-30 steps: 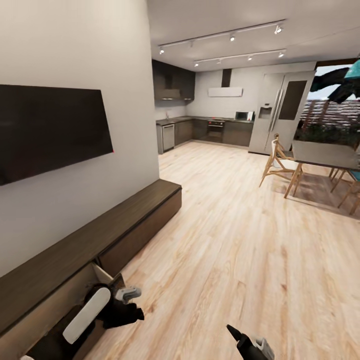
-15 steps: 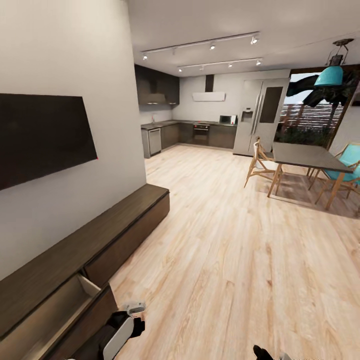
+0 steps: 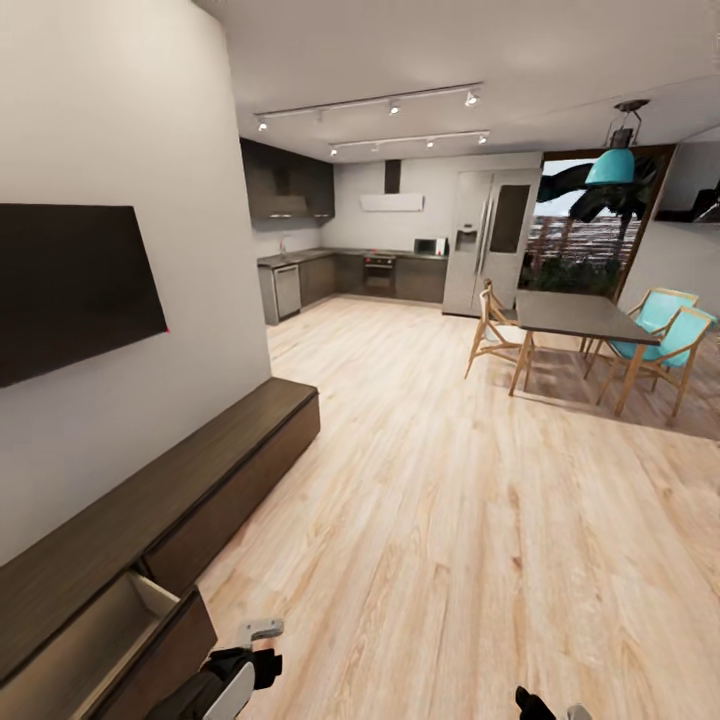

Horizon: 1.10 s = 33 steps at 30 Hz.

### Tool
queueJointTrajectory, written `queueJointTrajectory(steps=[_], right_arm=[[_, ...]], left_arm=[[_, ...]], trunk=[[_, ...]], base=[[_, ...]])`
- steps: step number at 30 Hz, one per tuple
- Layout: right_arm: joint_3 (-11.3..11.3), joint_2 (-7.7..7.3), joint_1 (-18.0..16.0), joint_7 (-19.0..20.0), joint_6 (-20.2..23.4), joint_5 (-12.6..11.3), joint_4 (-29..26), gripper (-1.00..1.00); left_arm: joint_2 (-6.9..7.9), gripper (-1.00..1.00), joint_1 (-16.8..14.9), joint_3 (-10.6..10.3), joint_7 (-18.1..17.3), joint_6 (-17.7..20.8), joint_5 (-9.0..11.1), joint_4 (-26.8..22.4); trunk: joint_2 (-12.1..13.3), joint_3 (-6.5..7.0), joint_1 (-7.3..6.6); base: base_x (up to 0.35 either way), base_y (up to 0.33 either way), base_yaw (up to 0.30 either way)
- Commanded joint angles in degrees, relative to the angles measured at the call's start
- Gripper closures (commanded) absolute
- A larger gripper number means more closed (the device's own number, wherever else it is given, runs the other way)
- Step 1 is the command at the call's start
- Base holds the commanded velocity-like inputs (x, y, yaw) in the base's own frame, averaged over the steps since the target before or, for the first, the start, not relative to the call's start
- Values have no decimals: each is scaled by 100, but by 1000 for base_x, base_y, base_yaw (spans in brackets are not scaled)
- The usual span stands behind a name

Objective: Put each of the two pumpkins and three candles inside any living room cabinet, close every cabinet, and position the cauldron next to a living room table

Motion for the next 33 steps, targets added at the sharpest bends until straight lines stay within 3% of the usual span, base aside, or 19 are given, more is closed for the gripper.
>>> queueJointTrajectory(steps=[1,10,17,22,33], right_arm=[[32,4,-8,50,-10,-58,18,-100],[40,10,-8,107,-10,-45,-44,-100],[41,23,-8,113,-24,-37,-68,-100],[34,23,-8,107,-314,-50,-70,-100],[33,16,-8,101,-458,-53,-67,-100]], left_arm=[[19,-100,-13,-32,28,13,58,-5],[-1,-100,-22,2,-6,-4,82,20],[-9,-100,-19,-13,-24,-216,55,17],[-14,-100,-19,-71,-20,-304,12,20],[-3,-100,-19,-93,-8,-317,19,20]], trunk=[[36,18,-22],[397,204,-219],[397,204,-219],[397,209,-219],[397,243,-219]], base=[[0,0,-71],[0,0,-14],[0,0,-106],[27,0,-259],[282,-60,-277]])
